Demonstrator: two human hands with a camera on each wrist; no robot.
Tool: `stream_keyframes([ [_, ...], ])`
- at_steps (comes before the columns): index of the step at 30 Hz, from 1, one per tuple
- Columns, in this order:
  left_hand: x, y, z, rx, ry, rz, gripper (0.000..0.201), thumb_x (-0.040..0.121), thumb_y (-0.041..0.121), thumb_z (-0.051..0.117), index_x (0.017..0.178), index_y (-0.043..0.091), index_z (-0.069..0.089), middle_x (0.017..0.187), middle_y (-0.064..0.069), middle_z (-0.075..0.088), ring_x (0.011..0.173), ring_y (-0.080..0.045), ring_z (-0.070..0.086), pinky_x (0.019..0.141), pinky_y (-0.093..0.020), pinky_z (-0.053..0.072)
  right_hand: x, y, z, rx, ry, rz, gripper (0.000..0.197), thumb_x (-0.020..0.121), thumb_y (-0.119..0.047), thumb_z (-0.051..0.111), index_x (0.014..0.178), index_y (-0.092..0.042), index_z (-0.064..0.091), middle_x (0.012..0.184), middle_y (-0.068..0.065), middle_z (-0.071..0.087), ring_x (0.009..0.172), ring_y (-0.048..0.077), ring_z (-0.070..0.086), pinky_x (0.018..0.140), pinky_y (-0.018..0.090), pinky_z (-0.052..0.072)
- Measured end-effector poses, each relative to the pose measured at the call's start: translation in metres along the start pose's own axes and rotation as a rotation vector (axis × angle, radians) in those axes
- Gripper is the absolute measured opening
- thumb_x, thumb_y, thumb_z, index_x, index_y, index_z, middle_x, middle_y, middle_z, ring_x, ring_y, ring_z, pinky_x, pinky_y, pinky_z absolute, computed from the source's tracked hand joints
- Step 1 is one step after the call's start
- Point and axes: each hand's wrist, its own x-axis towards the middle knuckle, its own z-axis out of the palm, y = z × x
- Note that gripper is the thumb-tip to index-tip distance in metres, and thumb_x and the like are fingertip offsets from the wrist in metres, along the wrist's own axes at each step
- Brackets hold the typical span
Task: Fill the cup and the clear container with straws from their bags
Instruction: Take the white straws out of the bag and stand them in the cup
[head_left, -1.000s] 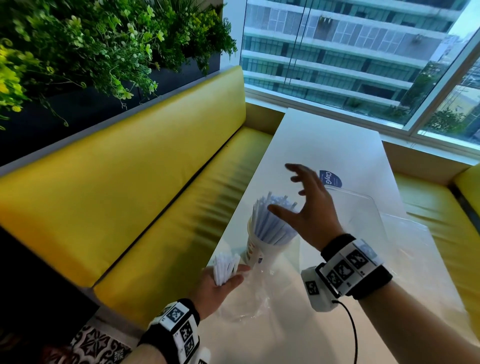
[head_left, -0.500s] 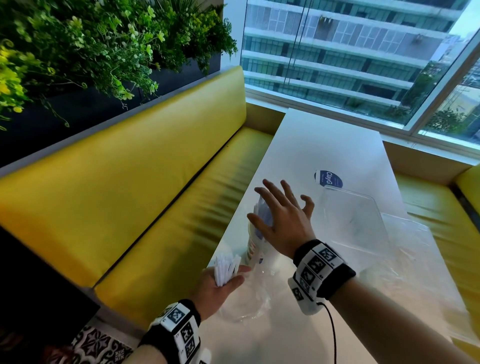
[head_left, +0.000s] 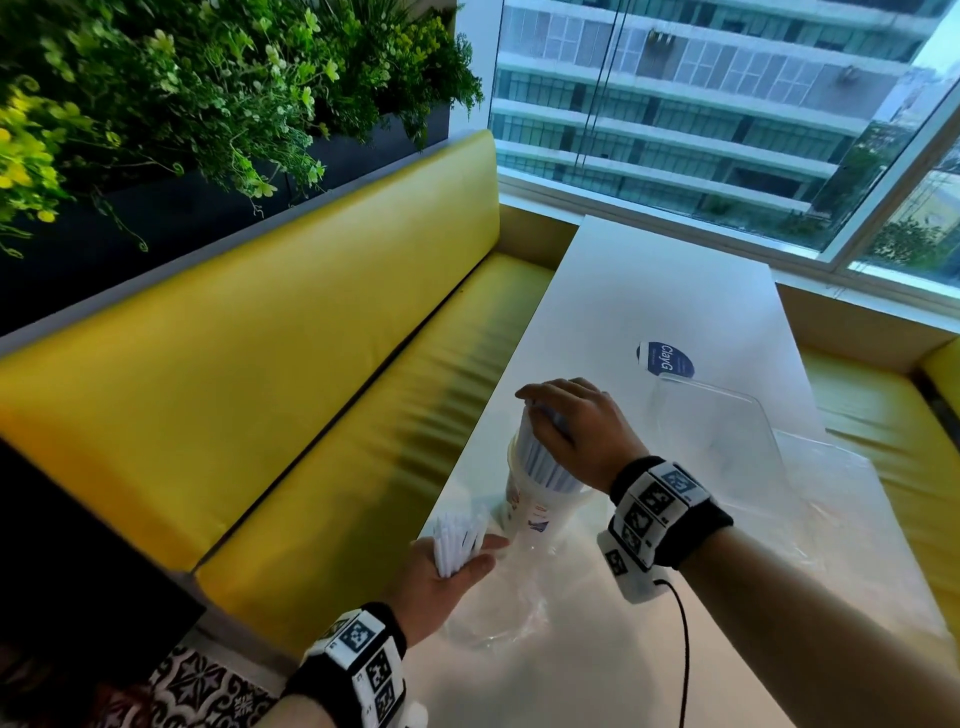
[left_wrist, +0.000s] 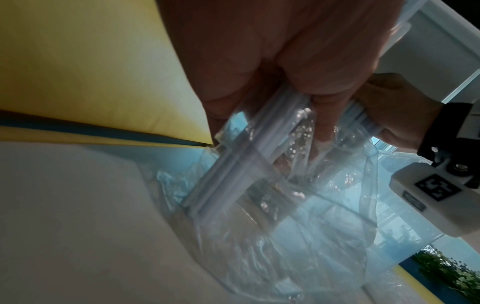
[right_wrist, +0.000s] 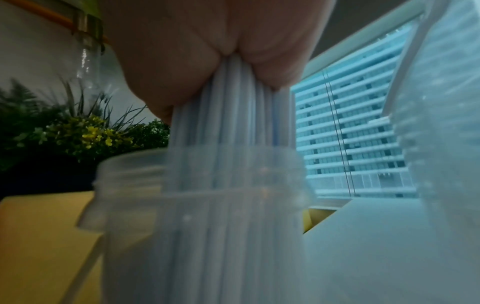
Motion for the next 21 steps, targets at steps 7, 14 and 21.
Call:
stream_keyframes([
  [7,-0.001,0.000,0.003,0.052,0.017,0.055,0.038,0.086,0.002,0.069,0.077,0.038,0.063,0.060,0.048,0.057,0.071,0.022,0.060,0.063,0.001,0.043,-0.013,0.000,-0.011,-0.389,-0.217,-0.032,0.060,0.099,-0.057,0.011,0.150,-0.035,0.033,0.155,-0.016,0.038,0.147,0.013,0.028,0.106,0.051,0.015],
  [14,0.002,-0.002,0.001,-0.015,0.056,0.023,0.057,0.085,0.008,0.072,0.076,0.065,0.068,0.083,0.034,0.071,0.084,0.008,0.068,0.075,-0.007,0.049,-0.042,-0.059,-0.036,0.122,0.087,-0.271,0.035,0.099,-0.034,0.050,0.128,-0.017,0.063,0.128,-0.001,0.063,0.116,0.017,0.058,0.097,0.033,0.042],
  [21,-0.001,-0.010,0.004,0.010,0.000,-0.042,0.035,0.077,0.008,0.079,0.104,0.021,0.060,0.065,0.040,0.063,0.077,0.029,0.055,0.068,-0.001,0.045,-0.077,-0.065,0.024,0.398,-0.345,0.017,0.058,0.071,-0.043,0.084,0.123,-0.034,0.060,0.105,-0.012,0.057,0.079,-0.003,0.051,0.076,0.014,0.044],
])
